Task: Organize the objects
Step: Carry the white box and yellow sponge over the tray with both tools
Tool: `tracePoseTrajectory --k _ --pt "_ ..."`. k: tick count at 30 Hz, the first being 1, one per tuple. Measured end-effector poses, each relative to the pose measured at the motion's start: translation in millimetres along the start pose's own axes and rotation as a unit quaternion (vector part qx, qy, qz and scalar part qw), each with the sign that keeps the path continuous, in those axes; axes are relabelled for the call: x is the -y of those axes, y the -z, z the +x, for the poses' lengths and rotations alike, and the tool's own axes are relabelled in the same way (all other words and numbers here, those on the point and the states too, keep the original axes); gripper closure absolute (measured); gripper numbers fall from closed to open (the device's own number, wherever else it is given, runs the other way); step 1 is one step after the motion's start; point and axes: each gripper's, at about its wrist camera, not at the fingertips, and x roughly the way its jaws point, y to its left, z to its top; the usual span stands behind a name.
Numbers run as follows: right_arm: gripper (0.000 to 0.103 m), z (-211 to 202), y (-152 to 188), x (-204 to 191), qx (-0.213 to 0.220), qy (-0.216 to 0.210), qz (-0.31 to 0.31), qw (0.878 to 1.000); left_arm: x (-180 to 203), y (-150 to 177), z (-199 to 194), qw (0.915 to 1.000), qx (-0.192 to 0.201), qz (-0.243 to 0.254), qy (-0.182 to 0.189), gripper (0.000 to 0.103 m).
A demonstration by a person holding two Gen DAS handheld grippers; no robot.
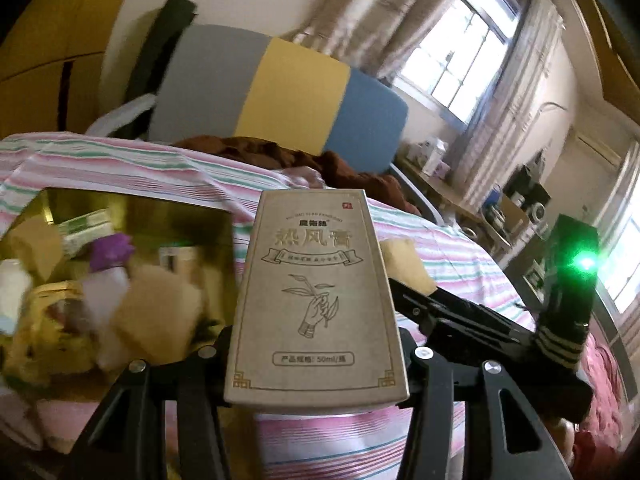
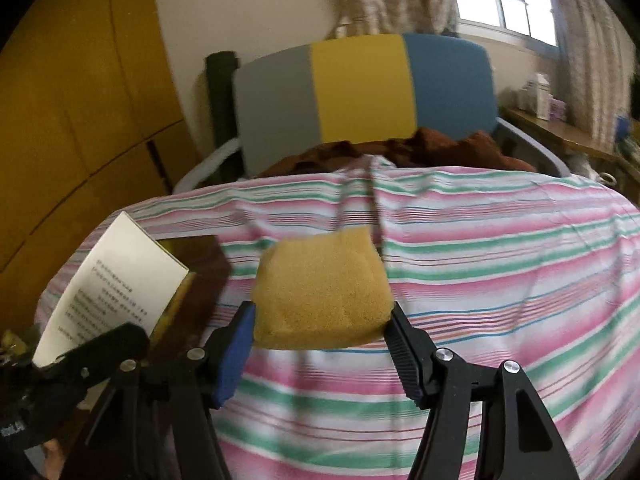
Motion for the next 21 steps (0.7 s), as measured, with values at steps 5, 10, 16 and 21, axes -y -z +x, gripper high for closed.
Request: tracePoseTrajectory --k 5,10,16,21 --pt "0.038 6 -10 -40 -0.004 -0.042 -0.019 0.999 -36 -10 -10 0.9993 0.006 -0.023 -0.028 0.051" --pt "0.038 28 -22 -79 -0.028 -0.078 -0.039 0.996 -76 -24 -16 0.9971 0.002 -0.048 -0.059 0.051" --pt "0.038 64 -35 -117 -0.057 -0.099 -0.060 0.992 -118 -43 -19 0.9932 0.002 -0.053 -0.104 0.051" --pt "0.037 86 -44 -138 -0.068 -0.110 -0.058 0.990 -144 -53 -13 0.9899 -0.022 -0.055 -0.129 0.051"
